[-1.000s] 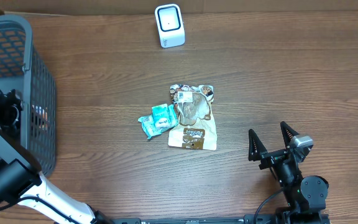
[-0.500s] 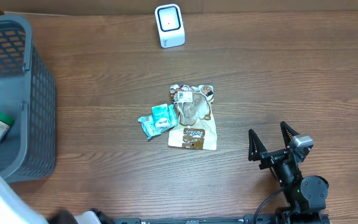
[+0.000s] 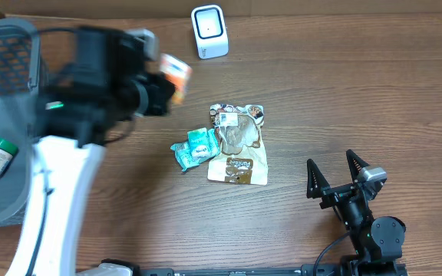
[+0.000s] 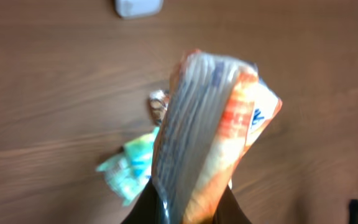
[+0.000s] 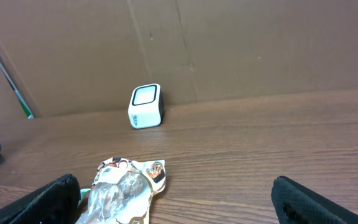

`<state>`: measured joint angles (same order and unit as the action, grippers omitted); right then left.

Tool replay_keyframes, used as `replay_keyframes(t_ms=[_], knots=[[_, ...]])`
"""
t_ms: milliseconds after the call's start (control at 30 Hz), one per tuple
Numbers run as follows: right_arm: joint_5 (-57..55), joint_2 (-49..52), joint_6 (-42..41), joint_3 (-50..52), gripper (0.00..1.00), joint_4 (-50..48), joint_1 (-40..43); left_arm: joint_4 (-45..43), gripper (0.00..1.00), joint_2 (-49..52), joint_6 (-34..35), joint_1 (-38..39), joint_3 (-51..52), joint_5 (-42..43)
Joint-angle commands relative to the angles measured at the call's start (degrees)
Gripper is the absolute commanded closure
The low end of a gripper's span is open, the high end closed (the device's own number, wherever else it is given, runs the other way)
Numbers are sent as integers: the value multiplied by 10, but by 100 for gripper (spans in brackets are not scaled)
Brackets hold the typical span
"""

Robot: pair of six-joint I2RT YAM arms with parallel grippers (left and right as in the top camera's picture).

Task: Scan the item barcode
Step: 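Carry the orange box to the table centre and release it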

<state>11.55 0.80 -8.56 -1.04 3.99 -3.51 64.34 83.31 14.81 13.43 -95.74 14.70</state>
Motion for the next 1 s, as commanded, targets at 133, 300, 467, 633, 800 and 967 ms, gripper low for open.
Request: replay_keyframes(t_ms=[133, 300, 467, 633, 800, 967], knots=[[-5, -6, 2, 6, 0, -3, -2, -194, 96, 65, 160, 113, 197, -27], [-5, -6, 2, 6, 0, -3, -2, -228, 96, 144, 187, 145, 219, -27], [-5, -6, 2, 6, 0, -3, -2, -226, 88, 185, 186, 148, 219, -11], [-5, -6, 2, 6, 0, -3, -2, -222, 42, 178, 173, 148, 216, -9], [-5, -6, 2, 6, 0, -3, -2, -176, 26, 131, 140, 140, 174, -12], [-5, -6, 2, 6, 0, -3, -2, -107, 23, 63, 98, 97, 86, -14]])
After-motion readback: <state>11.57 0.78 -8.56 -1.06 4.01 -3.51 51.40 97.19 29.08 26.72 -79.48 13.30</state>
